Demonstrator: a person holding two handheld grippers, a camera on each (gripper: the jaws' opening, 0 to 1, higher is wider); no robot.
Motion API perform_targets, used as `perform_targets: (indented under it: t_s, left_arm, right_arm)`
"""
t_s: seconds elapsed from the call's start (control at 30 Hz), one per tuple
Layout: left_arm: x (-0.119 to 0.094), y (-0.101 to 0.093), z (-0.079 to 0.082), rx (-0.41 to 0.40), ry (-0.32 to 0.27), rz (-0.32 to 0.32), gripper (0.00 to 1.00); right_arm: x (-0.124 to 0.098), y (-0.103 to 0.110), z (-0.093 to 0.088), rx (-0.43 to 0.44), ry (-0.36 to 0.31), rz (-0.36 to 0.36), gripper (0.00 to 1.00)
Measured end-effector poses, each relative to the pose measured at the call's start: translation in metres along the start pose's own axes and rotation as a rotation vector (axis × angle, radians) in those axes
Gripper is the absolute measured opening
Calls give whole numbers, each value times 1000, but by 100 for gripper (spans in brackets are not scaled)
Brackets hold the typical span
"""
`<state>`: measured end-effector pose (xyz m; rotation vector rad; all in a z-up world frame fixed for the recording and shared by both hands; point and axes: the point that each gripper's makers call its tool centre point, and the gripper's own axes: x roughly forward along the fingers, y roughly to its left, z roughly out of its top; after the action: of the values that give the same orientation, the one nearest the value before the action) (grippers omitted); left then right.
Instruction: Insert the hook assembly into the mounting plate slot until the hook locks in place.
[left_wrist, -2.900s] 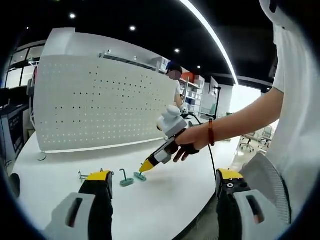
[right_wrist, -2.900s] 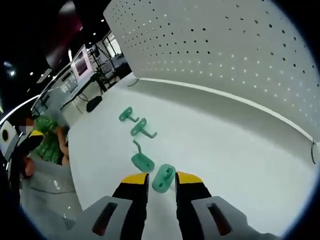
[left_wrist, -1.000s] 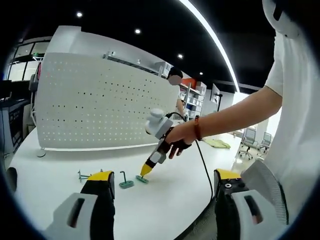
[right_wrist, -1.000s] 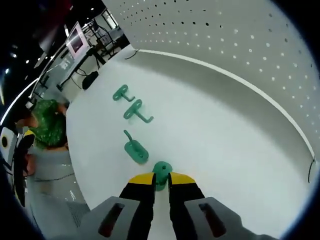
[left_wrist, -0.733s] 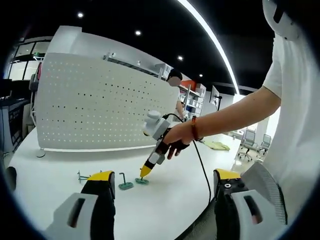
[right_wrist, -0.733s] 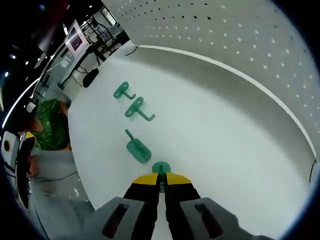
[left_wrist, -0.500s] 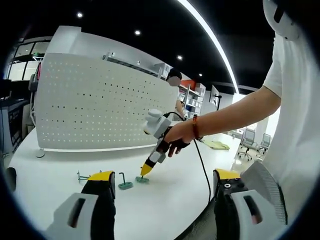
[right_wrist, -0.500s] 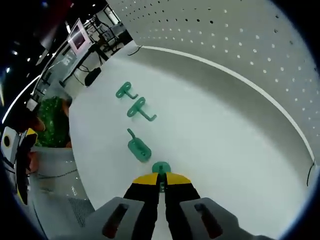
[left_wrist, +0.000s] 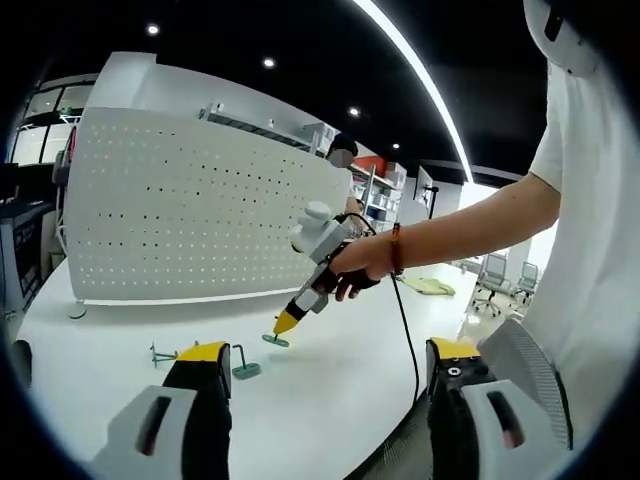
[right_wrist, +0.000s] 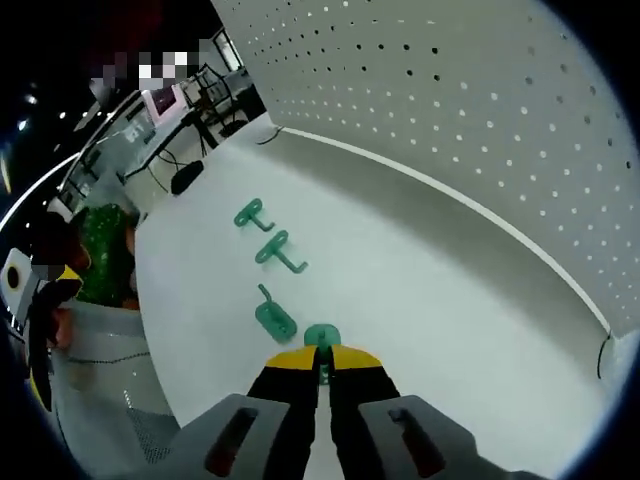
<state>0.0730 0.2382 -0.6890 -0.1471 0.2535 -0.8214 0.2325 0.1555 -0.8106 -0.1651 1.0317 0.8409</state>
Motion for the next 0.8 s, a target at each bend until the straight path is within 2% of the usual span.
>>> perform_targets:
  t_s: [0.23,0.6,0.8]
  left_arm:
    - [0,-2,5,24,1,-4,84]
    - [0,-5,13,68,18,-5,84]
    - [4,-9,16,79,21,-11,84]
  right_arm:
    - [-13,-5,12,-35,-97,-42,1]
    - [-35,-17,21,4,-227,-104,1]
    - [-52,-28,33,24,-326,-150,1]
